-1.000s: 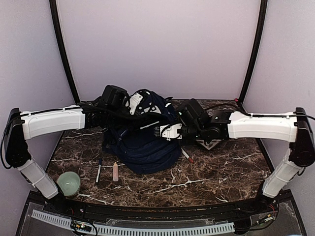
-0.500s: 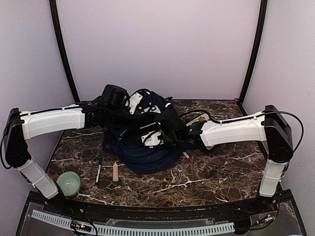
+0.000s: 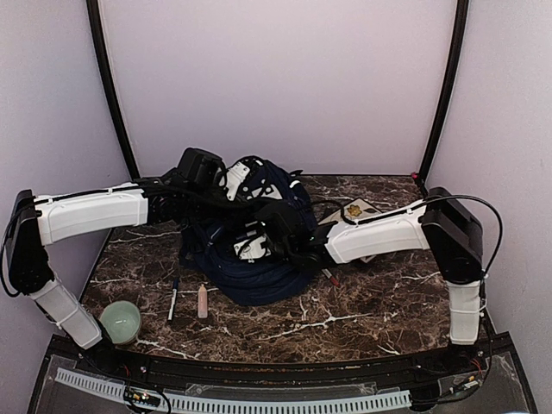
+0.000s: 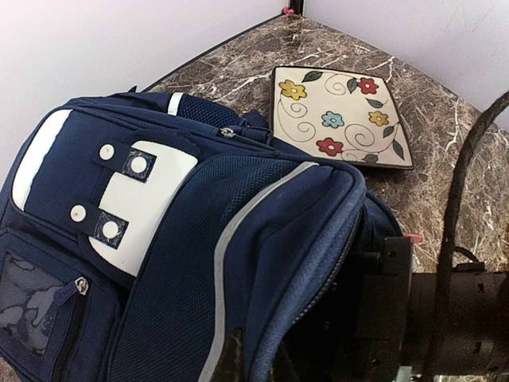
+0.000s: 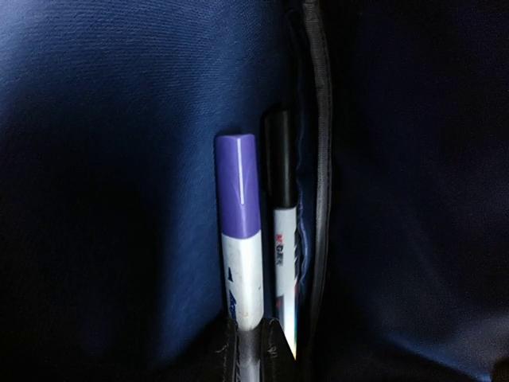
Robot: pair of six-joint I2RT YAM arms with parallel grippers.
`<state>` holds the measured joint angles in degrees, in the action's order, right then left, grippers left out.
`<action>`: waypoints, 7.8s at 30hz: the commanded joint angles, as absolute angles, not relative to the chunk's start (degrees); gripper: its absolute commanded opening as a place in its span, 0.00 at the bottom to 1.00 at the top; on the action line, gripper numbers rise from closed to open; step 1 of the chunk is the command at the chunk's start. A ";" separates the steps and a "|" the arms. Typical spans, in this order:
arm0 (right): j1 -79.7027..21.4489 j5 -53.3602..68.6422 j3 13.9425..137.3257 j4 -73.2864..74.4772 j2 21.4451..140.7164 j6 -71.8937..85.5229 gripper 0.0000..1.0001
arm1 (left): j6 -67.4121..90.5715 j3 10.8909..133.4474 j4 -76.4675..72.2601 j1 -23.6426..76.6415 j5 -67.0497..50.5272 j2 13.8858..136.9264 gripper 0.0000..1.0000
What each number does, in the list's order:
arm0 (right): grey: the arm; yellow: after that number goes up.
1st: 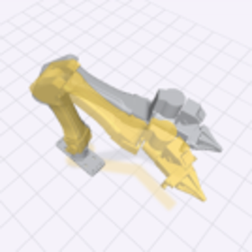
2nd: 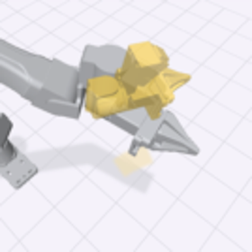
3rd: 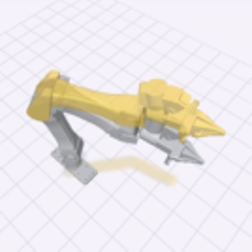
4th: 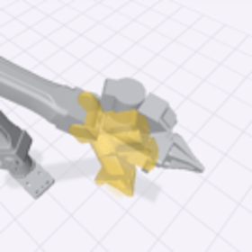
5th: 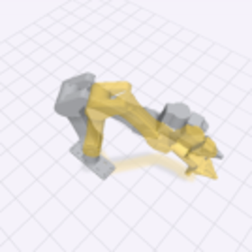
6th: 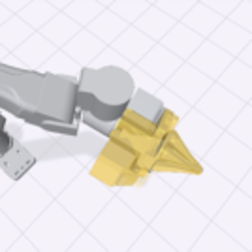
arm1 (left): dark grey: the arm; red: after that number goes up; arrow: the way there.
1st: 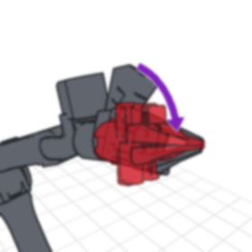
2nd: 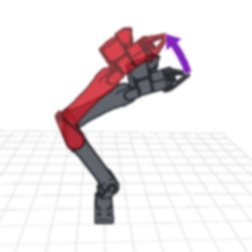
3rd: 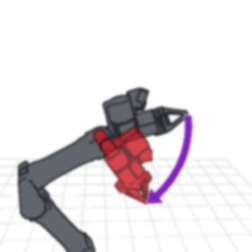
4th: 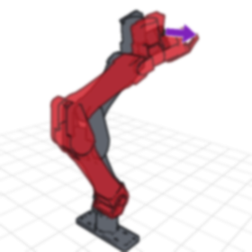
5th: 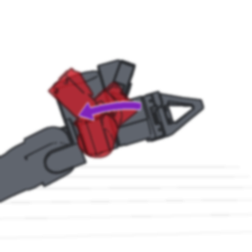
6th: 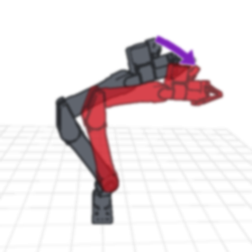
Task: Pack the student bag
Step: Place the pen in the upper front pocket of the bag, then move the pen to the center of the board, then pick up the pen from the center of the board, then place the pen in the upper front pocket of the bag.
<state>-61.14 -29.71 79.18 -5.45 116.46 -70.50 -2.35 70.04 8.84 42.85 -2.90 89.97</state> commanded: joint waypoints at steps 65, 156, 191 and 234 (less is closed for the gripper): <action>-46.07 9.00 54.10 29.94 82.67 -18.33 0.41 | -1.28 68.14 4.11 42.59 -5.85 86.82 0.02; -41.37 -5.56 68.32 51.85 97.29 -24.17 0.02 | -2.15 66.53 6.53 42.56 -5.42 83.46 0.02; -64.70 -34.45 70.60 -13.43 110.06 -73.88 0.01 | -0.44 70.48 8.35 42.59 -8.35 82.51 0.02; -68.83 -10.45 77.73 20.19 100.86 -40.36 0.39 | -2.01 68.29 6.83 42.45 -6.59 82.62 0.01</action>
<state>-68.62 -25.67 72.10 1.98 102.80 -56.93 -1.83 68.40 10.00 42.30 -6.11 87.07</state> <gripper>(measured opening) 0.385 0.054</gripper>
